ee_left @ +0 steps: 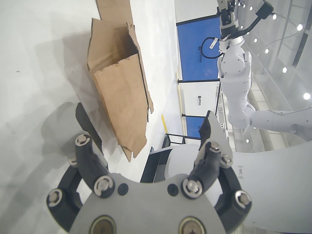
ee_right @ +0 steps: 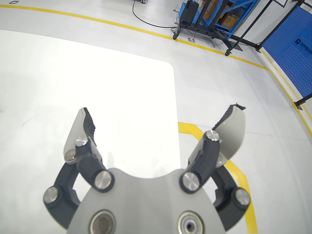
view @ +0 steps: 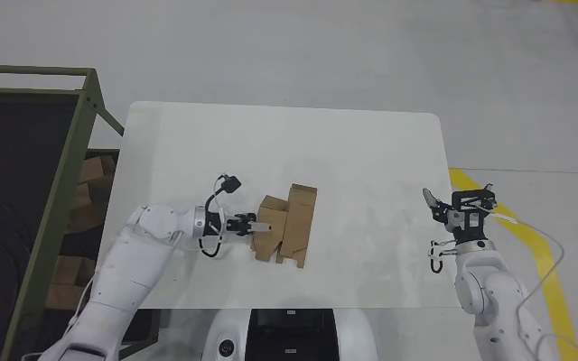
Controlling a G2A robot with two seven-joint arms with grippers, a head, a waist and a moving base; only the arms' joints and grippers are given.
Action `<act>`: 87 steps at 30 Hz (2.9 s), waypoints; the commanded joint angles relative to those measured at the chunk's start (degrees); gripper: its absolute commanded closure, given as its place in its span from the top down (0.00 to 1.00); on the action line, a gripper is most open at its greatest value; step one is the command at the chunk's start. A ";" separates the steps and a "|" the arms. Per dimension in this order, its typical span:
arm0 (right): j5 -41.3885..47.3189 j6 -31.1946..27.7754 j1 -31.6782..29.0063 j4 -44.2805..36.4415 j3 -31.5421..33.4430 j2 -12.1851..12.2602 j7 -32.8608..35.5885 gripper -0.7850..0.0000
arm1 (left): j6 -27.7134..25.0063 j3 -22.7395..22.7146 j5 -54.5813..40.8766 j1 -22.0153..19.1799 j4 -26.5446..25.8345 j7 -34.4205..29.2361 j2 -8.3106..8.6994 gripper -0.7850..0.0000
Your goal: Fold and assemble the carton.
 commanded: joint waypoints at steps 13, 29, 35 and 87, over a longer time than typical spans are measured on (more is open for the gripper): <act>0.00 0.00 0.00 0.00 0.00 0.00 0.00 1.00 | 0.91 4.34 -0.17 -3.66 4.93 1.45 -0.30 0.77; 0.00 0.00 0.00 0.00 0.00 0.00 0.00 1.00 | 0.19 6.15 -1.33 -4.89 6.69 0.69 0.08 0.00; 0.00 0.00 0.00 0.00 0.00 0.00 0.00 1.00 | -2.45 5.96 -3.44 -4.53 6.53 0.31 0.36 0.00; 2.67 -38.34 3.81 -1.56 -4.58 1.48 -4.11 1.00 | -23.27 -3.20 -9.39 8.71 -8.51 14.21 5.57 0.00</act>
